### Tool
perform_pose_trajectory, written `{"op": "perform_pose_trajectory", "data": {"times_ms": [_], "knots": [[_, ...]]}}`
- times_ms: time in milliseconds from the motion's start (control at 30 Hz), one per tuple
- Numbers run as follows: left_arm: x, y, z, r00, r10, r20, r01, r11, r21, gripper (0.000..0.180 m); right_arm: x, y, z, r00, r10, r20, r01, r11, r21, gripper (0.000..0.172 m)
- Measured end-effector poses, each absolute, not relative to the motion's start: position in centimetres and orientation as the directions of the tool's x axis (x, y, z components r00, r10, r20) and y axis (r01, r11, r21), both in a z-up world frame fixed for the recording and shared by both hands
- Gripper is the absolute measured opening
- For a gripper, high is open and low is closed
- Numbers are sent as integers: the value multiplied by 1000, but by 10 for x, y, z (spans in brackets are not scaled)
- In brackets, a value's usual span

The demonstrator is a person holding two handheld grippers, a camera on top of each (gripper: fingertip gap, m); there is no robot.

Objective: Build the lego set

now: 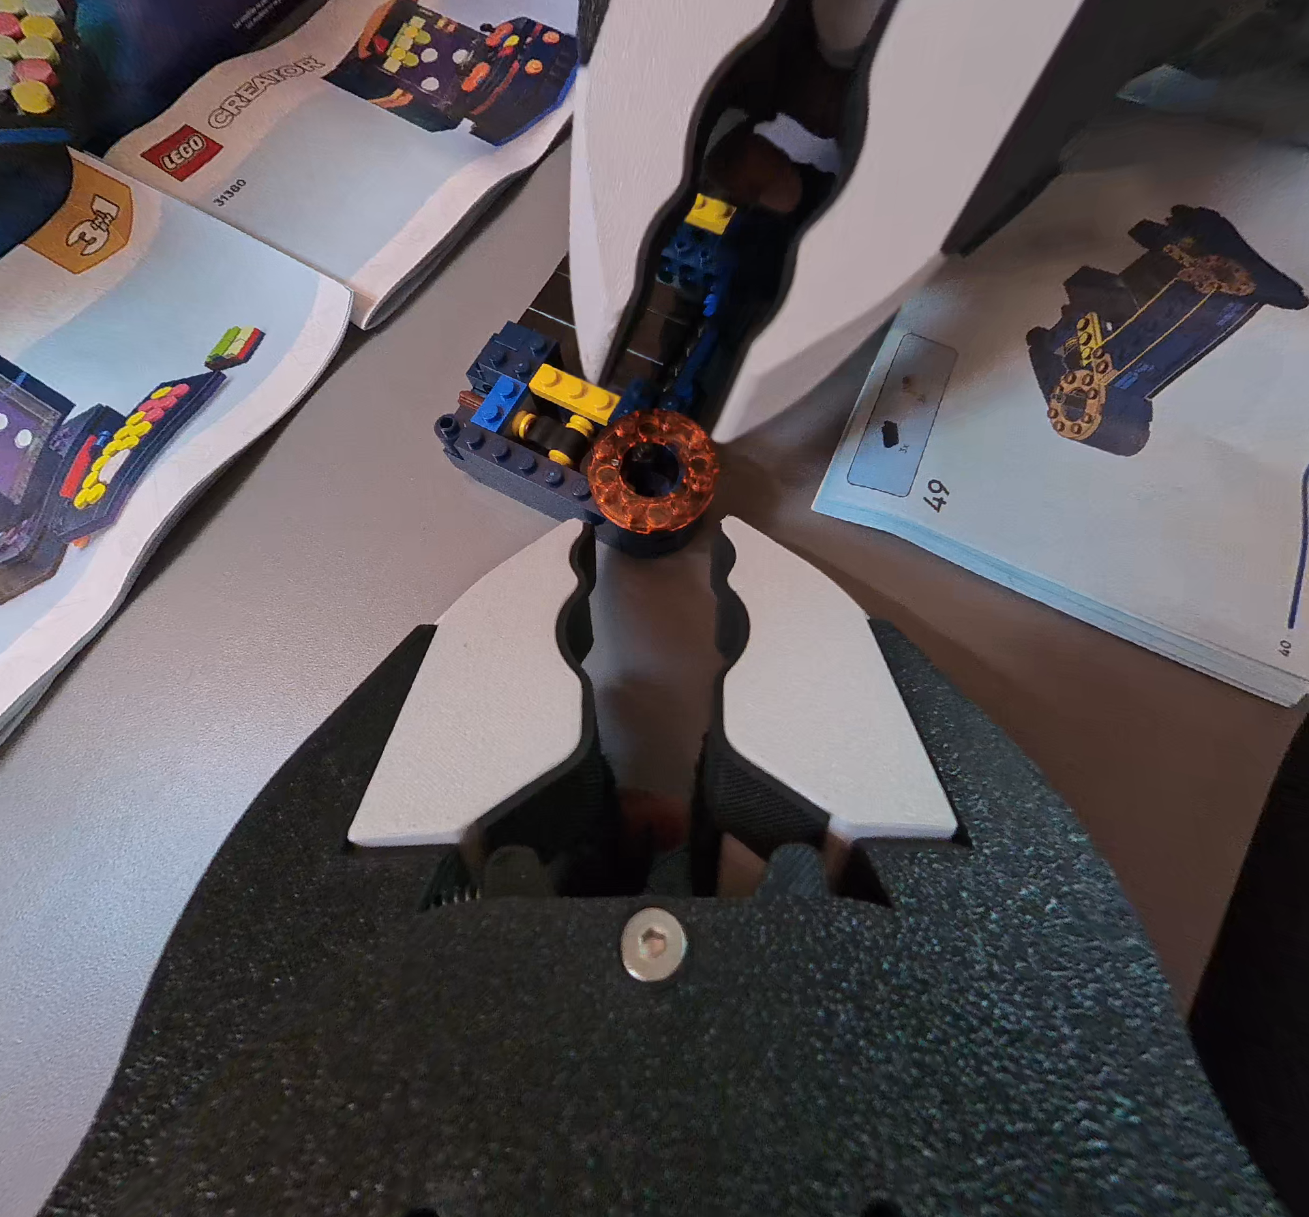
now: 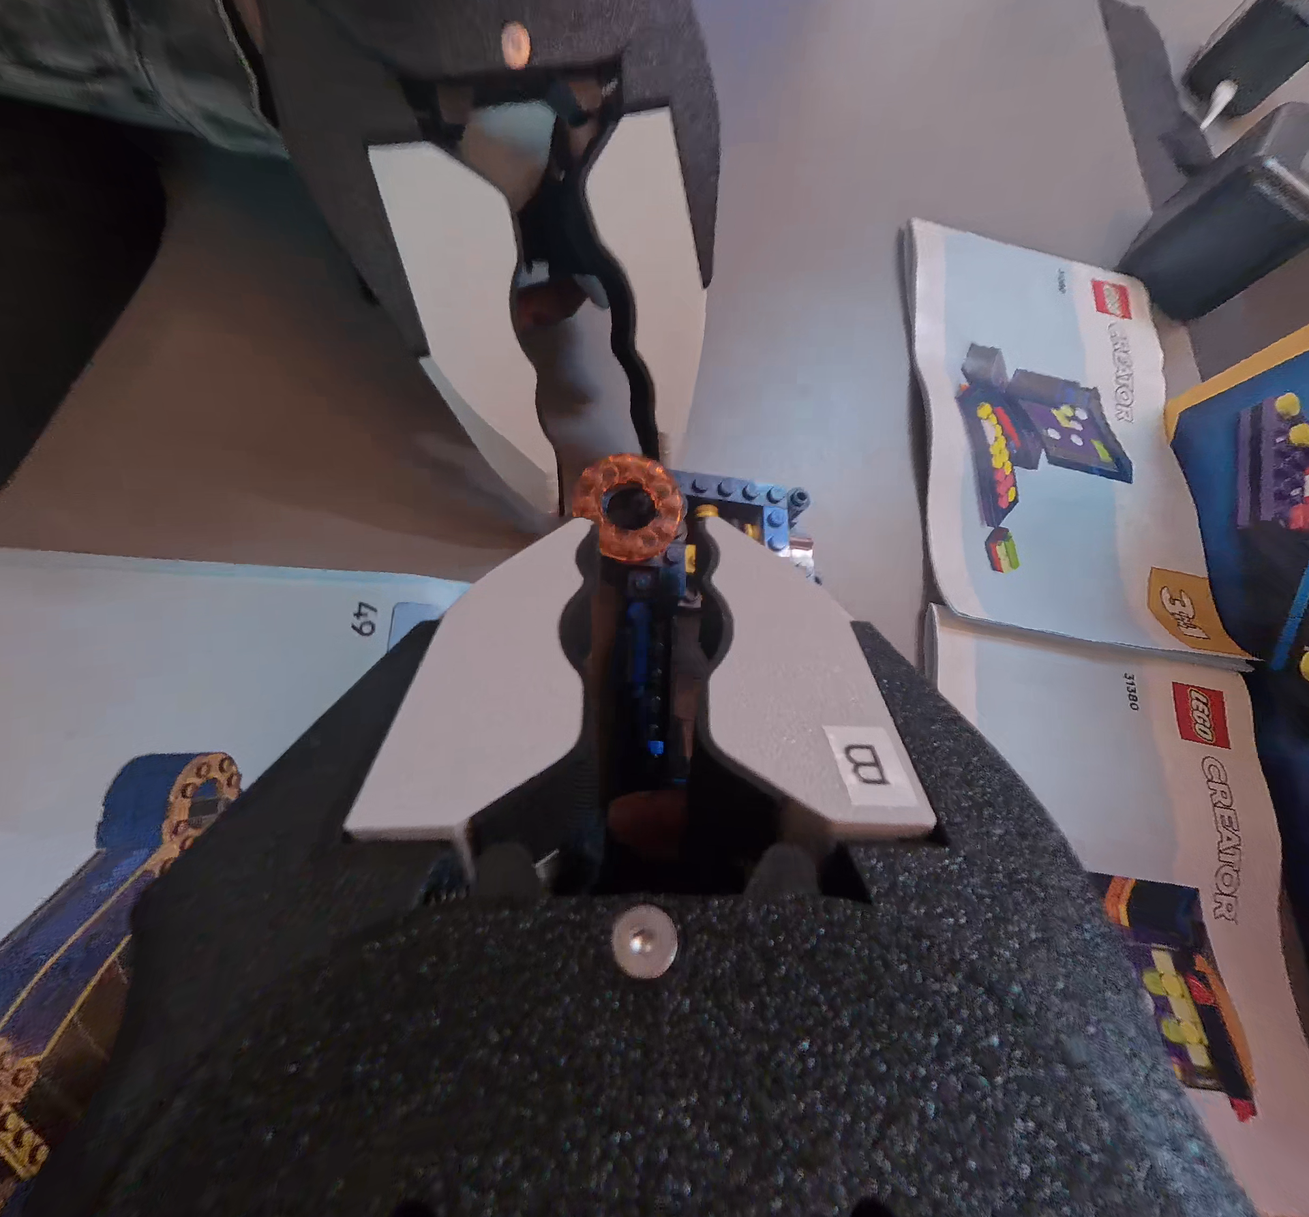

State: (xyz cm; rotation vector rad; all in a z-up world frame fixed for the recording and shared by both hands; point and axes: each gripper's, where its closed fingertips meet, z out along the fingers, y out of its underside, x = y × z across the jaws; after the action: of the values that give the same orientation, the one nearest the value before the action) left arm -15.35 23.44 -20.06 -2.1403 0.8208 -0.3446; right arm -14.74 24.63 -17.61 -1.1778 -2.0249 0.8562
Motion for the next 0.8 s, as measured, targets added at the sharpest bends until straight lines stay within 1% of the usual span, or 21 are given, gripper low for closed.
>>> {"op": "perform_pose_trajectory", "data": {"times_ms": [67,133,233,333,500,733,800], "knots": [[-153,234,-201,753,-658,-26,-438,-471,-766,31,-150,246,-170,-378,910,168,462,343,-818,19],[-153,234,-200,753,-657,-20,-432,-472,-769,31,-151,244,-174,-387,906,173,477,357,-803,18],[-153,235,-198,756,-654,-15,-422,-470,-775,25,-152,244,-179,-394,899,191,490,381,-784,19],[-153,235,-198,757,-653,-10,-417,-472,-777,24,-152,245,-180,-387,904,183,498,372,-783,18],[-153,234,-198,755,-656,-3,-414,-473,-778,23,-150,243,-181,-399,899,180,493,376,-785,12],[-152,232,-199,745,-667,4,-420,-474,-774,24,-151,244,-181,-388,912,133,507,332,-796,12],[-155,233,-195,751,-660,1,-410,-467,-784,21,-151,245,-181,-381,916,124,517,322,-793,8]]}}
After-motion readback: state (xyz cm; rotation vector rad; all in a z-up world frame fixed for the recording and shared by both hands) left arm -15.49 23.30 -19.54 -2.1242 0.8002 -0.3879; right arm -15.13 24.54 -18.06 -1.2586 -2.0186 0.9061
